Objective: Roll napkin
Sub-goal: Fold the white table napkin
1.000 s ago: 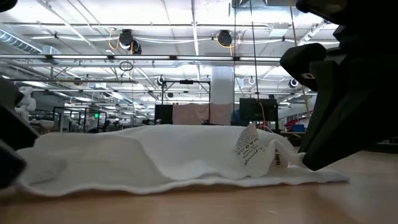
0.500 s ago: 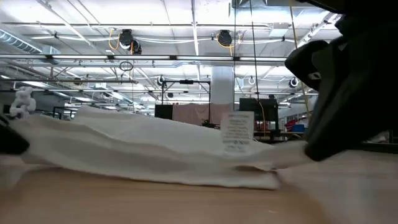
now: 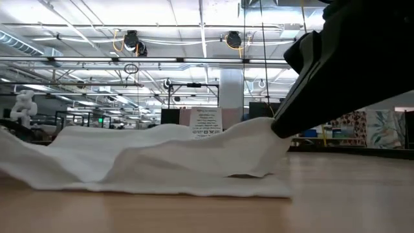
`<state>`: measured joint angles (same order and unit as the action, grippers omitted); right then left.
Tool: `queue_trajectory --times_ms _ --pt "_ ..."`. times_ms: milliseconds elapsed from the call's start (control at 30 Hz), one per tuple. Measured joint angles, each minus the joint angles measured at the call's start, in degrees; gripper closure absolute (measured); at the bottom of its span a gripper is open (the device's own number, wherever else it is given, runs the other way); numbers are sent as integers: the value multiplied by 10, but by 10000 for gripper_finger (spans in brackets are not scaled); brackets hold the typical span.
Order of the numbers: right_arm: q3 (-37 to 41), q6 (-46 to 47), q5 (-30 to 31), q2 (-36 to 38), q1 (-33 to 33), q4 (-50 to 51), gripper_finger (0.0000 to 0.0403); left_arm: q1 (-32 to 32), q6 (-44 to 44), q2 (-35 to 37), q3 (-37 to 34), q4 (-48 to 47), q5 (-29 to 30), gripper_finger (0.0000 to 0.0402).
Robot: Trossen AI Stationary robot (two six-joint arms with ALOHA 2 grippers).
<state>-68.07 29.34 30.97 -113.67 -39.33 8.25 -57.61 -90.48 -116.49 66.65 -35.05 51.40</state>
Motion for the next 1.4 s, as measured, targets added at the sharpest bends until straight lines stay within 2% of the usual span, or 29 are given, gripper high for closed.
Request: queue_trajectory --times_ms 100,233,333,433,567,633,933,1400 --pt "0 0 -11 0 0 0 403 5 -6 0 0 9 12 188" --pt "0 0 -12 0 -2 -3 403 11 20 0 0 39 10 195" --pt "0 0 -15 0 -2 -2 403 14 28 -5 0 50 -3 232" --pt "0 -2 -32 0 -2 -1 403 14 27 -17 0 50 -32 288" --pt "0 -2 -42 0 -2 1 403 10 28 -21 0 48 -32 370" --pt "0 -2 -42 0 -2 1 403 7 36 -21 0 48 -32 391" --pt "0 -7 -46 0 -2 -4 403 1 43 -20 9 66 -32 369" --pt "0 -15 -87 0 -2 -3 399 -2 74 -11 9 89 -33 366"
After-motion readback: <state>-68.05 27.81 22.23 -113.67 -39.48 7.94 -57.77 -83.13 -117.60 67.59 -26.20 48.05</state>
